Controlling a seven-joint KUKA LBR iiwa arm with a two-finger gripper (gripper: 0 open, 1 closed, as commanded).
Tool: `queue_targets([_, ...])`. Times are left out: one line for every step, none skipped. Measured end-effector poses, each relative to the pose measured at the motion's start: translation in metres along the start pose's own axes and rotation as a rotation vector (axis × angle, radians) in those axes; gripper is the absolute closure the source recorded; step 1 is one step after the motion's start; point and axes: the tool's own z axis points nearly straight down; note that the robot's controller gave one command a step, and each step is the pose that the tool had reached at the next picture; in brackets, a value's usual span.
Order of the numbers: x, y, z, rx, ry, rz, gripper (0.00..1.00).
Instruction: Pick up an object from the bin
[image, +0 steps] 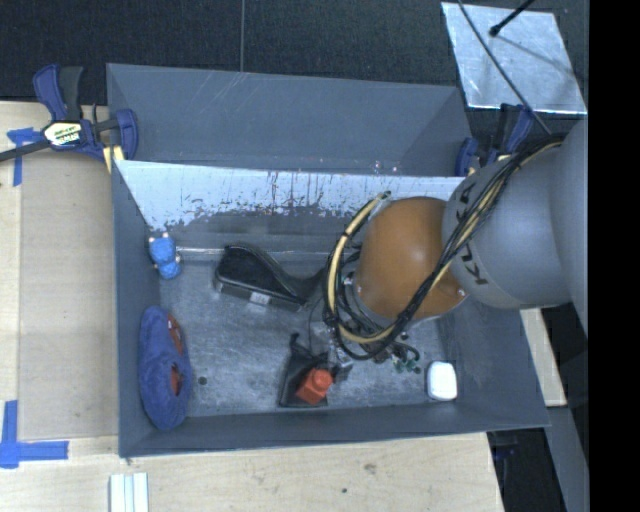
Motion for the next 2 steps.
queue_targets([-0.01, -0.004, 0.001, -0.001, 0.004, -0.019, 1.0])
queue_targets([-0.008, -0.01, -0.197, 0.003, -0.007, -0.096, 1.0])
